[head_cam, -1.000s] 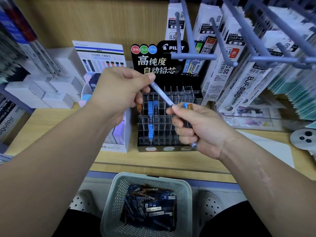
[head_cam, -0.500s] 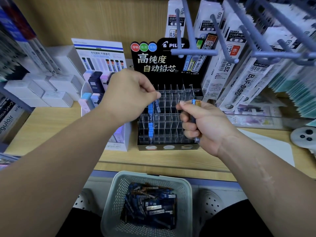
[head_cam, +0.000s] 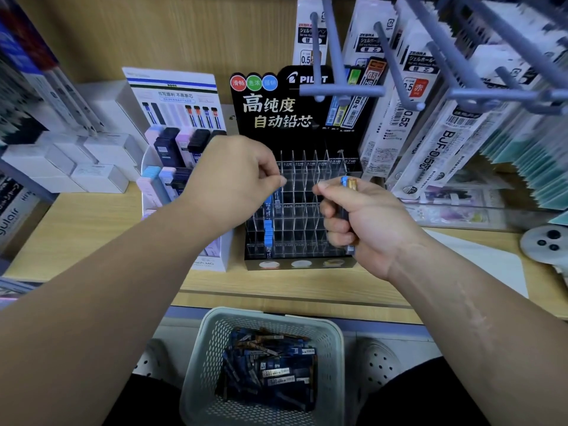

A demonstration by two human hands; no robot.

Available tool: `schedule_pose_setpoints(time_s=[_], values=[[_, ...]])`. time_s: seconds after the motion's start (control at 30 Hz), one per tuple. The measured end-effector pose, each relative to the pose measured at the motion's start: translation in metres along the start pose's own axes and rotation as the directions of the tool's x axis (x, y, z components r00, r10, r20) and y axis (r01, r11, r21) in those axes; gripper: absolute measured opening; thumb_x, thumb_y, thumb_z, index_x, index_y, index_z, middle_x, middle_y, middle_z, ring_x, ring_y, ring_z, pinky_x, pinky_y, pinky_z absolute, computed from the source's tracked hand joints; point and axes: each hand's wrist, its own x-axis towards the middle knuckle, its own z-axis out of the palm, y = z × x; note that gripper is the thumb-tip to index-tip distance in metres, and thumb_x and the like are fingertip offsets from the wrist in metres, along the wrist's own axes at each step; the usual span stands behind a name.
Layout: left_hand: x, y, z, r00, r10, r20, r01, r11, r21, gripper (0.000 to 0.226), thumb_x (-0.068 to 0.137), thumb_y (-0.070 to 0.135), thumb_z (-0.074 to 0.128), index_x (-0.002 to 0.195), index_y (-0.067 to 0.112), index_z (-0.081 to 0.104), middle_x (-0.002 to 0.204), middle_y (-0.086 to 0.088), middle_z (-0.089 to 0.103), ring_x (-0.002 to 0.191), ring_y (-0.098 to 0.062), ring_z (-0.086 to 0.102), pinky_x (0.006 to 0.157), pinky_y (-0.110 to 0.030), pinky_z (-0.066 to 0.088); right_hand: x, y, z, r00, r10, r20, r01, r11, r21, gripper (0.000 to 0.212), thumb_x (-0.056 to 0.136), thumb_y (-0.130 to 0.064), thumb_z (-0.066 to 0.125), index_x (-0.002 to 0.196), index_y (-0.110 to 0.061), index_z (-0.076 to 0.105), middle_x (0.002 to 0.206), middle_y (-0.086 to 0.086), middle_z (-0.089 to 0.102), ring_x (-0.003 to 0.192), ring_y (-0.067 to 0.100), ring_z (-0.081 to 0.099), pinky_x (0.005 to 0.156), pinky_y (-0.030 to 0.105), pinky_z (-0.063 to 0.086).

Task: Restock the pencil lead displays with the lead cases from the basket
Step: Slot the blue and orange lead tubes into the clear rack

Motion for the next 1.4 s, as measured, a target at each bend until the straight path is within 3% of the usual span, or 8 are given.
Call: schedule_pose_setpoints(time_s=[0.17, 0.47, 0.67, 0.87, 1.03, 1.17, 1.27, 1.4], values=[[0.002, -0.001, 0.008, 1.000, 0.015, 0.018, -0.016, 0.997, 0.076, 0.016, 0.076, 0.029, 0.083, 0.068, 0.024, 0.071, 0.062, 0.017, 0.054, 0.070, -0.016, 0.059, 0.068, -0.038, 0.054, -0.003, -0.003, 0.001, 0.998, 0.000, 0.062, -0.006, 0.995, 0.100, 0.015, 0.099, -0.004, 0.052, 0.101, -0.005, 0.066, 0.064, 0.005, 0.050, 0.047, 0.013, 0.036, 0.041, 0.022, 0.025], [-0.002, 0.016, 0.003, 0.994, -0.095, -0.047, 0.086, 0.982, -0.166, 0.020, 0.086, 0.032, 0.075, 0.070, 0.020, 0.070, 0.056, 0.007, 0.060, 0.050, -0.006, 0.051, 0.054, -0.021, 0.043, -0.007, -0.013, 0.006, 0.997, -0.054, 0.060, 0.031, 0.942, 0.335, 0.021, 0.106, -0.018, 0.049, 0.107, -0.007, 0.067, 0.072, 0.009, 0.065, 0.058, 0.018, 0.060, 0.051, 0.027, 0.050], [-0.021, 0.040, 0.016, 0.886, -0.339, 0.317, 0.459, 0.739, -0.494, 0.024, 0.092, 0.022, 0.062, 0.071, 0.013, 0.070, 0.068, -0.004, 0.073, 0.045, -0.017, 0.051, 0.048, -0.023, 0.040, -0.007, -0.016, 0.010, 0.995, -0.094, -0.042, 0.102, 0.887, 0.450, 0.025, 0.108, -0.021, 0.046, 0.105, -0.008, 0.067, 0.078, 0.011, 0.073, 0.074, 0.024, 0.075, 0.062, 0.029, 0.059], [-0.029, 0.049, 0.025, 0.863, -0.339, 0.375, 0.505, 0.600, -0.620, 0.015, 0.086, 0.023, 0.075, 0.079, 0.010, 0.073, 0.070, -0.005, 0.072, 0.046, -0.017, 0.054, 0.043, -0.023, 0.037, -0.005, -0.010, 0.012, 0.993, -0.114, -0.039, 0.120, 0.893, 0.434, 0.025, 0.109, -0.022, 0.042, 0.112, -0.009, 0.063, 0.094, 0.014, 0.077, 0.100, 0.030, 0.075, 0.072, 0.039, 0.059], [-0.032, 0.057, 0.037, 0.841, -0.407, 0.356, 0.531, 0.499, -0.685, 0.002, 0.084, 0.008, 0.076, 0.085, 0.007, 0.074, 0.060, -0.007, 0.065, 0.043, -0.013, 0.052, 0.040, -0.022, 0.038, -0.009, -0.002, 0.019, 0.998, -0.064, 0.004, 0.058, 0.929, 0.365, 0.032, 0.108, -0.031, 0.043, 0.129, -0.009, 0.055, 0.110, 0.012, 0.076, 0.068, 0.028, 0.071, 0.044, 0.029, 0.042], [-0.032, 0.063, 0.039, 0.815, -0.470, 0.339, 0.533, 0.380, -0.756, 0.006, 0.084, 0.002, 0.075, 0.089, 0.001, 0.073, 0.064, -0.012, 0.066, 0.047, -0.013, 0.058, 0.045, -0.023, 0.048, -0.012, -0.004, 0.021, 1.000, -0.012, 0.019, 0.004, 0.930, 0.366, 0.037, 0.107, -0.034, 0.044, 0.133, -0.008, 0.048, 0.112, 0.011, 0.076, 0.040, 0.019, 0.049, 0.050, 0.028, 0.030], [-0.032, 0.066, 0.040, 0.799, -0.501, 0.332, 0.517, 0.290, -0.806, 0.002, 0.086, 0.002, 0.073, 0.085, 0.004, 0.073, 0.064, -0.009, 0.067, 0.050, -0.013, 0.061, 0.048, -0.023, 0.052, -0.009, -0.003, 0.021, 0.999, -0.017, 0.047, 0.000, 0.936, 0.353, 0.035, 0.107, -0.032, 0.045, 0.129, -0.006, 0.051, 0.114, 0.009, 0.076, 0.041, 0.014, 0.037, 0.046, 0.023, 0.029], [-0.031, 0.064, 0.037, 0.808, -0.500, 0.311, 0.488, 0.274, -0.829, 0.008, 0.089, 0.004, 0.070, 0.082, 0.008, 0.071, 0.069, -0.009, 0.071, 0.055, -0.015, 0.065, 0.051, -0.024, 0.052, -0.008, -0.004, 0.019, 0.998, -0.052, 0.031, 0.039, 0.943, 0.332, 0.035, 0.108, -0.025, 0.043, 0.127, 0.000, 0.059, 0.116, 0.012, 0.075, 0.047, 0.010, 0.051, 0.048, 0.027, 0.035]])
